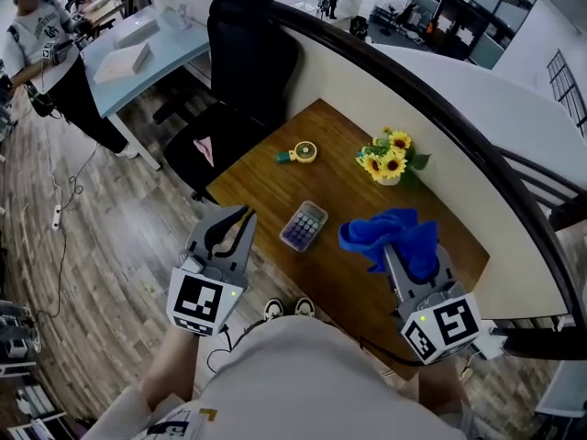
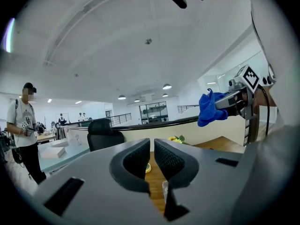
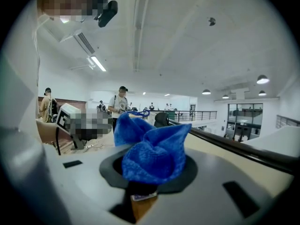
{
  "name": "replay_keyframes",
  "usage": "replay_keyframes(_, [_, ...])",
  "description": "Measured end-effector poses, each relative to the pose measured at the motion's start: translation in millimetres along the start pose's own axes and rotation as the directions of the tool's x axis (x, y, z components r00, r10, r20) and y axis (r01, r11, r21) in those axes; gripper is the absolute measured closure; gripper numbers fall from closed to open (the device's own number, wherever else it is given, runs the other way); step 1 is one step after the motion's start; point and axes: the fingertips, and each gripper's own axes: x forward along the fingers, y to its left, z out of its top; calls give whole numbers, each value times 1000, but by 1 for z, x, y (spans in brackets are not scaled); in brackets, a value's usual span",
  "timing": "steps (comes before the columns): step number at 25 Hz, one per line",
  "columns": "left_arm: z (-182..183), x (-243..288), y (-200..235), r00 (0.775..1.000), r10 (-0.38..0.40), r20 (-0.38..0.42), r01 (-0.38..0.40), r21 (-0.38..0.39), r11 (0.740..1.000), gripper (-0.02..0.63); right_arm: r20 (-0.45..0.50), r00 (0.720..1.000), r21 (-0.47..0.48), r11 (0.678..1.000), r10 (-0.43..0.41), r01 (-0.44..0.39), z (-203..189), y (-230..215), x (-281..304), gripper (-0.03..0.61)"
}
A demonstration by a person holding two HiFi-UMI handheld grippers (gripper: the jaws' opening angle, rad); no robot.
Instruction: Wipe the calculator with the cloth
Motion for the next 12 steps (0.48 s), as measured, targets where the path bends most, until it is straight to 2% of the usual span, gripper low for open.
replay_keyframes(12, [3,2,-9,1000,0,-7,0,-13,1000,588,0,1000,29,999,27,-27,-11,2,5,482])
